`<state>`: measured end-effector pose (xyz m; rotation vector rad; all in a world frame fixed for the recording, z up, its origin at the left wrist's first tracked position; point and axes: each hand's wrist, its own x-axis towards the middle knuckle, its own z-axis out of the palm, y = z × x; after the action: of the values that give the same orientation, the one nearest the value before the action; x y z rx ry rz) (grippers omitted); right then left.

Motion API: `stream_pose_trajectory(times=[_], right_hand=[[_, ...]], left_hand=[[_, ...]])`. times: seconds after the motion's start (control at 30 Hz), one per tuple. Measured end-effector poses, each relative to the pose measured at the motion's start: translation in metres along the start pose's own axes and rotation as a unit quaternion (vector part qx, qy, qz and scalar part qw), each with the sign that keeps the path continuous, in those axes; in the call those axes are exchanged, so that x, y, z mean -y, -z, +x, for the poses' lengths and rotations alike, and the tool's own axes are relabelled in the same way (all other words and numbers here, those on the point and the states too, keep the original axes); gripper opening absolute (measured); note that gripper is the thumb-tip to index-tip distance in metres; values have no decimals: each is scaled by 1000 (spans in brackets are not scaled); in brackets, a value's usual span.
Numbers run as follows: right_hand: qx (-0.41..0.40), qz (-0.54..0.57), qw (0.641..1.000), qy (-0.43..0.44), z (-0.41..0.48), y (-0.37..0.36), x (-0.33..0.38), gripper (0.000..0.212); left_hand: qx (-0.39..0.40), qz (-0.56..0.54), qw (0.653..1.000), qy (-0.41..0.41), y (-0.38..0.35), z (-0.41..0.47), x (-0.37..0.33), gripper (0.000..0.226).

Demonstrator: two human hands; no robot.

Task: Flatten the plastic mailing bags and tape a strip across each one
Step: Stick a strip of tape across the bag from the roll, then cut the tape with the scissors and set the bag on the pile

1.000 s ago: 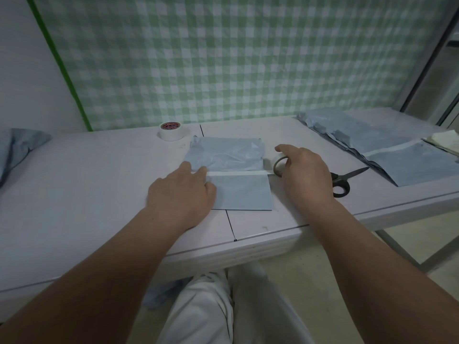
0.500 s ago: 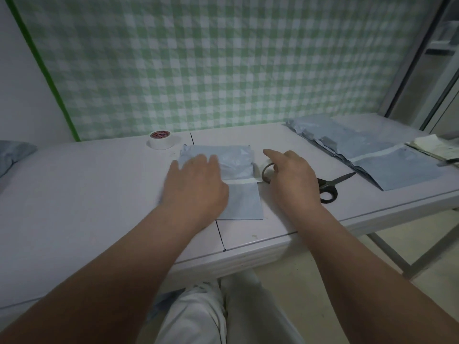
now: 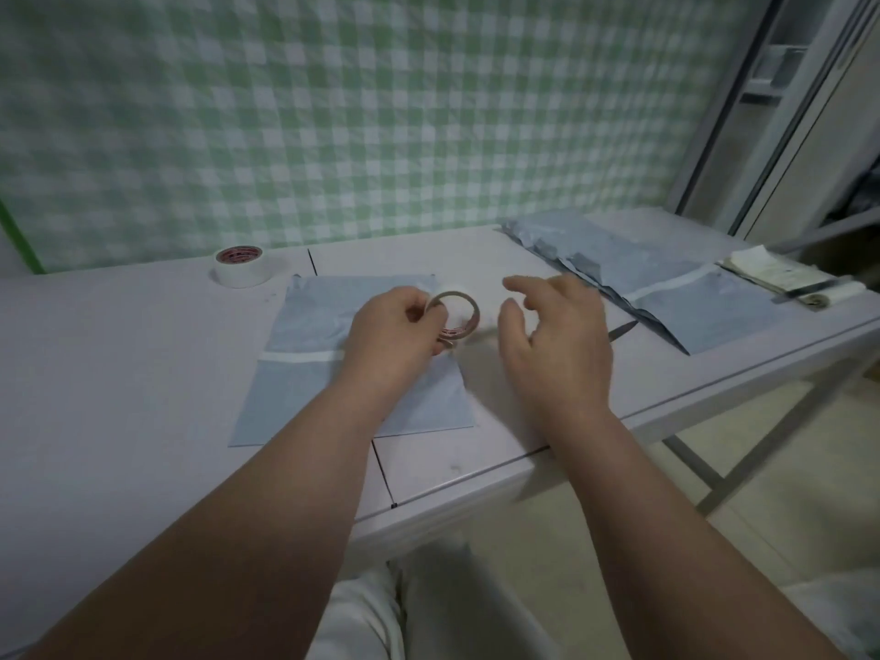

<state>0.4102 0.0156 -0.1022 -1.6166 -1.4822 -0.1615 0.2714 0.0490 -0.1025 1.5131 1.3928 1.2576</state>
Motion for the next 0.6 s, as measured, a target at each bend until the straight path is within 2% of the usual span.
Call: stream_pose_trajectory(times=[0.07,0.17,0.4,0.6], right_hand=[[-7,-82,994,-71,-2,8,-9,29],[86,-222,964,-117,-5,16,-16,32],[138,-195,967,-94,-11,24,-8,27],[182,-180,961,-104,-11,51,-1,9]], left_hand=[[4,-79,996,50,3,1,0,15],[1,-123,989,79,3,0,-4,13],[-19,-128,987,96,9,-1,-7,8],[-38,-65,994,78,16,-5,-9,11]])
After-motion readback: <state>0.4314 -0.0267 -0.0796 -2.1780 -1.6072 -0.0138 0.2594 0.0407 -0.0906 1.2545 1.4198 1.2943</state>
